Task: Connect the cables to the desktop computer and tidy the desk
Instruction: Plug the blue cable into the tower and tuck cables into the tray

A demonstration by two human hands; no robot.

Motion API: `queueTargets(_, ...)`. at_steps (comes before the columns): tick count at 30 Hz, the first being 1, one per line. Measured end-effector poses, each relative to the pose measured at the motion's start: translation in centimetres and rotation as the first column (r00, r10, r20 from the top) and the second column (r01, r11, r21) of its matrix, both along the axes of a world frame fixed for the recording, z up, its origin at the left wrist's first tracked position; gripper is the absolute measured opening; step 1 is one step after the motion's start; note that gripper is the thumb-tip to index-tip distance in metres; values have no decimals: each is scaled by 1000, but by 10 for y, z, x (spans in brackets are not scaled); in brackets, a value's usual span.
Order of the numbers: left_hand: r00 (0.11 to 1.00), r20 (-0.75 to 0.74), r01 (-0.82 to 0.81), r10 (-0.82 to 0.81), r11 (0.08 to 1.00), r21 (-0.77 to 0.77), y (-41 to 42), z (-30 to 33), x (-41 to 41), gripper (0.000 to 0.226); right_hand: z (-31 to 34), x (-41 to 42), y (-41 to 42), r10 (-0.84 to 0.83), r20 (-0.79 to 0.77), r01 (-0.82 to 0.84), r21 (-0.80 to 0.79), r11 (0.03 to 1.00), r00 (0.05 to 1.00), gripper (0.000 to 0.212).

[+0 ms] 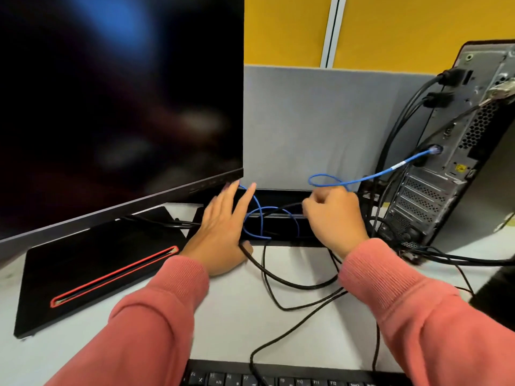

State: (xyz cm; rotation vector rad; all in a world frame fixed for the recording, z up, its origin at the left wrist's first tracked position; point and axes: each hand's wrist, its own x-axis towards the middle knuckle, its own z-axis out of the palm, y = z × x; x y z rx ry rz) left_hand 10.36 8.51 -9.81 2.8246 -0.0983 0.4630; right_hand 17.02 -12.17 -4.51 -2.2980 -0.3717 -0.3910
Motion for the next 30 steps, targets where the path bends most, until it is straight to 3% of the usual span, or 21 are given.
queueTargets(3, 998, -28, 58, -56, 996, 75, -4, -5, 7, 98, -8, 0, -7, -26, -201, 50, 113, 992, 979, 27)
queueTargets(5, 993, -73, 99, -92, 991, 89, -7, -6, 12, 88, -10, 5, -11, -37, -309, 149, 347, 926, 950, 26)
queueTargets(8, 985, -141, 107, -97, 992, 66, -7, -5, 22, 81, -17, 9, -12, -139, -320, 291, 495, 819, 937, 15)
queueTargets(10, 987, -130, 105, -93, 990, 94, -8, -4, 28, 75, -24, 13, -9, -225, -278, 324, 393, 860, 934, 40)
queueTargets(12, 990, -120, 85, -73, 992, 98, -11, -3, 33, 66, -31, 21, -3, -240, -280, 288, 145, 947, 930, 67)
queueTargets(14, 991, -119, 69, -55, 991, 113, -11, -2, 37, 60, -35, 31, 3, -240, -290, 219, -104, 970, 926, 79)
queueTargets(16, 992, -112, 72, -60, 991, 113, -12, -2, 37, 52, -32, 37, 5, -256, -325, 193, -213, 958, 911, 84)
queueTargets(20, 984, -154, 100, -85, 991, 93, -12, -3, 36, 35, -32, 38, 3, -288, -378, 220, -214, 952, 880, 87)
queueTargets(25, 924, -380, 22, -27, 1000, -17, -5, -10, 38, 60, -41, 40, 1, -319, -268, 338, 23, 941, 909, 76)
queueTargets(30, 926, -349, 116, -142, 989, -96, 0, -9, 33, 78, -43, 41, -3, -264, -247, 270, -9, 963, 933, 64)
